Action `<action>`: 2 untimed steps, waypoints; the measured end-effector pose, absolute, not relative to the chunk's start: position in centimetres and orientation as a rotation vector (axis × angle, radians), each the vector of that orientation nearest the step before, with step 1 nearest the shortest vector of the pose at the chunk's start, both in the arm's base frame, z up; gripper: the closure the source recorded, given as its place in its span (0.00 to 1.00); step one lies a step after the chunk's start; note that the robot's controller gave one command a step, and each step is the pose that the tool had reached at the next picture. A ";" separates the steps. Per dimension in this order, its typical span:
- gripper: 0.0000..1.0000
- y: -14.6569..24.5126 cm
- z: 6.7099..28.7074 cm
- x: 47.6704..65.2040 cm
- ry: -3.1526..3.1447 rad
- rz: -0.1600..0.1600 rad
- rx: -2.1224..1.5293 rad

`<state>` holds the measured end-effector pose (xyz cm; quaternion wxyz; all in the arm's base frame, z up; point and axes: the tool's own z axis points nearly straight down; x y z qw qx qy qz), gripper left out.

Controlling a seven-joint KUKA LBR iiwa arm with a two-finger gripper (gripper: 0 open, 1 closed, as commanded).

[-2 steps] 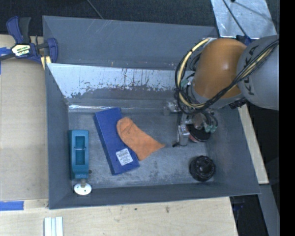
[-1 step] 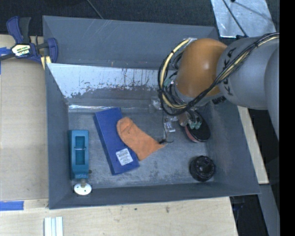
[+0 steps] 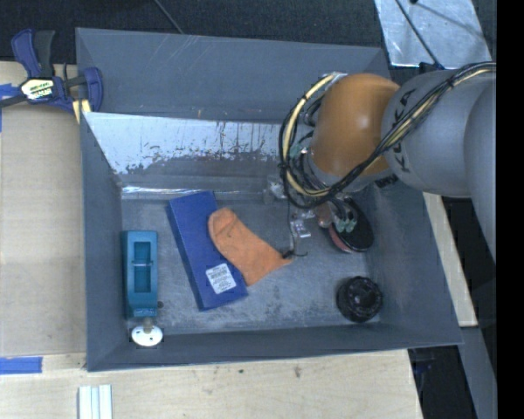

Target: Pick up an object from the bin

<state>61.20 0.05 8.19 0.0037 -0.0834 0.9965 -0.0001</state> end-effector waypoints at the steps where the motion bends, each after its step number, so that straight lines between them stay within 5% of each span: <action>1: 0.00 -0.7 11.1 58.2 3.139 0.002 -0.270; 2: 0.00 4.1 10.1 58.9 3.111 -0.003 -0.386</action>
Offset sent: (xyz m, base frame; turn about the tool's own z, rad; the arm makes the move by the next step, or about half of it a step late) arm -0.0363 0.0812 0.0026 -0.1323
